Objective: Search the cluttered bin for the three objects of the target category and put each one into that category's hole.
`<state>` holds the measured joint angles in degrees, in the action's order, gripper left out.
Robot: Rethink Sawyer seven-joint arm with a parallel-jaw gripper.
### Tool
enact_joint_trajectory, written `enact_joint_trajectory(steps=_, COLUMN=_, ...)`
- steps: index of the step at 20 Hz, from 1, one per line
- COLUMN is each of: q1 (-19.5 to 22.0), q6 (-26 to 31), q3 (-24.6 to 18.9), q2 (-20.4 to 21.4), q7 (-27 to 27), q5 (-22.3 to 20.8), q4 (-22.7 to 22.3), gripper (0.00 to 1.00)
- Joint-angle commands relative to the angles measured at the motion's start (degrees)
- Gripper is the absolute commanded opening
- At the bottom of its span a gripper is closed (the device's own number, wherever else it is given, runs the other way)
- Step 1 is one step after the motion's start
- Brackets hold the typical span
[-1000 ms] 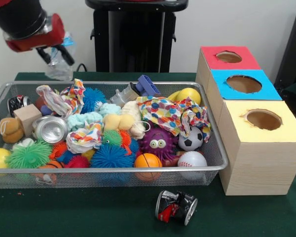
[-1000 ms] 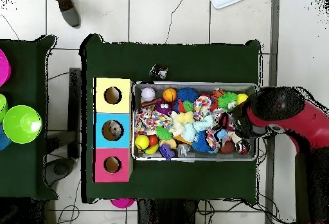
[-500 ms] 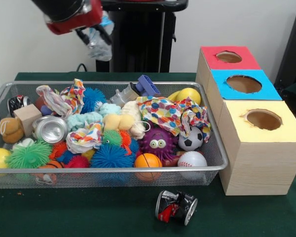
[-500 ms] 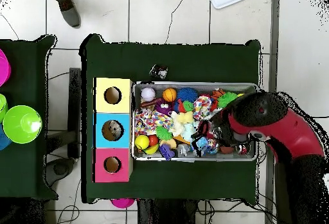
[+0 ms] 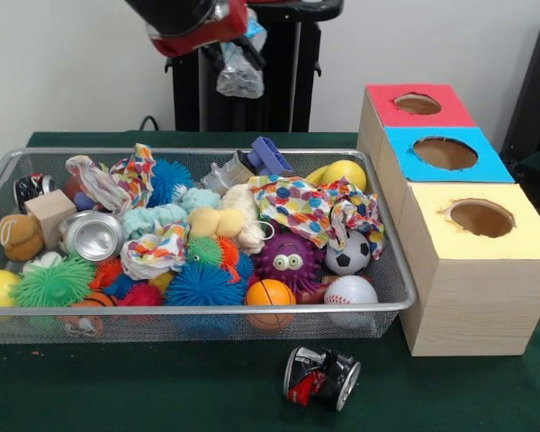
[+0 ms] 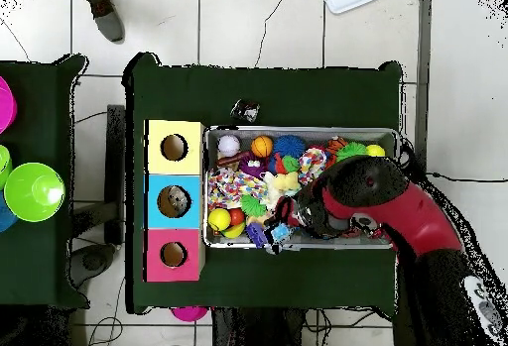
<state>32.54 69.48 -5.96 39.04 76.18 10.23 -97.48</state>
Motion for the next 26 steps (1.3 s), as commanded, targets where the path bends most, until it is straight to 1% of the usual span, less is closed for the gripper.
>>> enact_joint_trajectory(steps=1, q1=-2.6, q6=-9.0, q3=1.7, q2=-0.1, q7=18.0, q5=7.4, q4=-10.0, gripper=0.0)
enact_joint_trajectory(steps=5, q1=-3.8, q6=-9.3, q3=1.9, q2=-0.2, q7=18.1, q5=9.6, q4=-10.7, gripper=0.0)
enact_joint_trajectory(steps=10, q1=-5.4, q6=-9.1, q3=1.6, q2=-0.8, q7=19.8, q5=12.7, q4=-10.5, gripper=0.0)
enact_joint_trajectory(steps=14, q1=-7.3, q6=-8.6, q3=1.1, q2=-1.3, q7=22.2, q5=15.1, q4=-9.3, gripper=0.0)
enact_joint_trajectory(steps=16, q1=-8.2, q6=-8.7, q3=0.9, q2=-2.4, q7=23.3, q5=15.9, q4=-8.1, gripper=0.0)
enact_joint_trajectory(steps=19, q1=-9.7, q6=-8.4, q3=1.0, q2=-2.0, q7=24.8, q5=17.0, q4=-7.7, gripper=0.0)
enact_joint_trajectory(steps=21, q1=-10.4, q6=-8.6, q3=0.8, q2=-2.2, q7=25.4, q5=17.8, q4=-7.3, gripper=0.0)
enact_joint_trajectory(steps=22, q1=-10.7, q6=-8.9, q3=0.6, q2=-3.2, q7=25.7, q5=18.1, q4=-6.5, gripper=0.0)
enact_joint_trajectory(steps=26, q1=-11.5, q6=-9.9, q3=0.3, q2=-3.2, q7=26.0, q5=19.8, q4=-6.7, gripper=0.0)
